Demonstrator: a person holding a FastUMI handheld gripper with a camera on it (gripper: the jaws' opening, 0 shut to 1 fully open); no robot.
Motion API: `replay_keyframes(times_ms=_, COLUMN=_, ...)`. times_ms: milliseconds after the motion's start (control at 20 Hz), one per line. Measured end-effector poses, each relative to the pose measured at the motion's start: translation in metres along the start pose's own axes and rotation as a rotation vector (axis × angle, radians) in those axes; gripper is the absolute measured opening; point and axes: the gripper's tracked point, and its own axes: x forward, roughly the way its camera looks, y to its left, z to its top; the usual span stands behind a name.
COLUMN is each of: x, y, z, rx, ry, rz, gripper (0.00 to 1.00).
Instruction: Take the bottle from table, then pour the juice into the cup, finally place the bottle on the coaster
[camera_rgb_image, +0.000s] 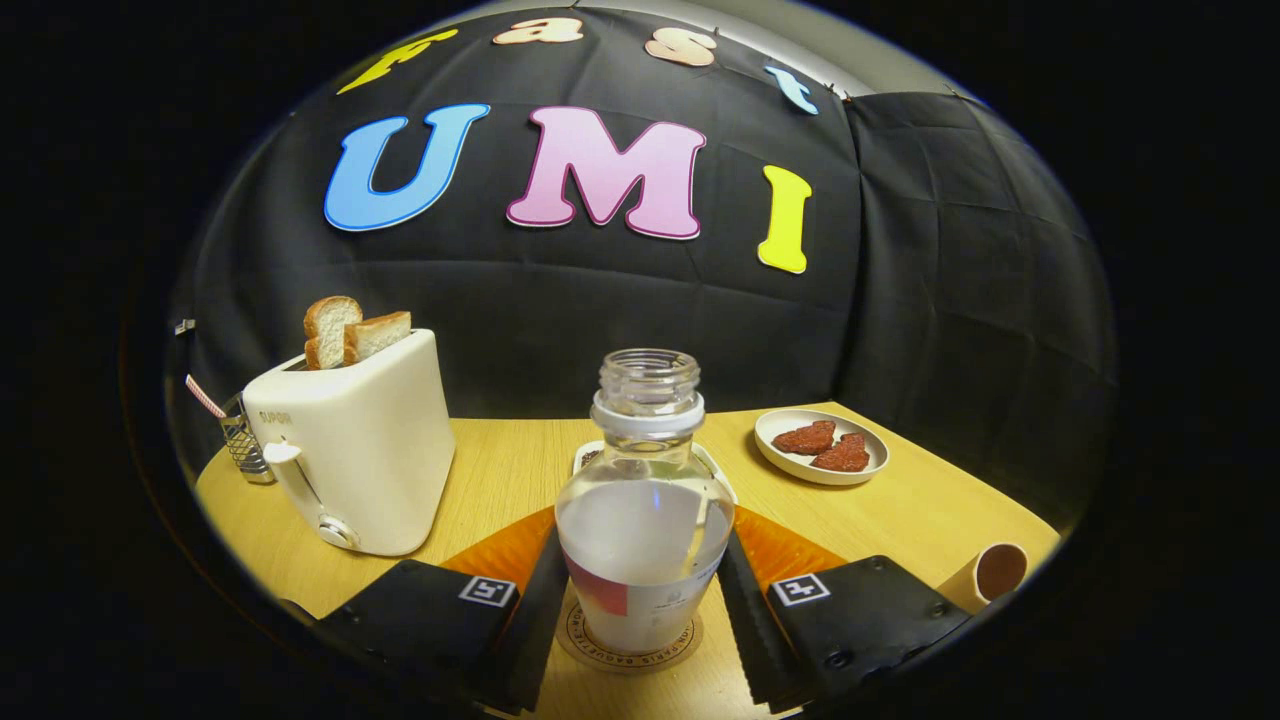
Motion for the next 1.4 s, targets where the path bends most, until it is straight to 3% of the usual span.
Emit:
replay_keyframes(times_ms=100, x=-0.003, y=0.0, z=0.0, rx=-0.006, ry=0.007, rz=0.002, gripper=0.81)
replay_keyframes(times_ms=150, x=-0.005, y=0.002, z=0.001, rx=-0.008, ry=0.009, rz=0.014, gripper=0.91)
replay_keyframes(times_ms=250, x=-0.01, y=0.005, z=-0.001, rx=-0.017, ry=0.021, rz=0.03, gripper=0.98)
replay_keyframes(times_ms=800, x=-0.09, y=-0.02, z=0.028, rx=-0.053, ry=0.021, rz=0.007, gripper=0.97)
replay_keyframes(times_ms=1150, x=-0.175, y=-0.023, z=0.088, rx=0.064, ry=-0.105, rz=0.127, gripper=0.97)
replay_keyframes(times_ms=1400, x=-0.232, y=-0.031, z=0.13, rx=0.029, ry=-0.19, rz=0.187, gripper=0.97)
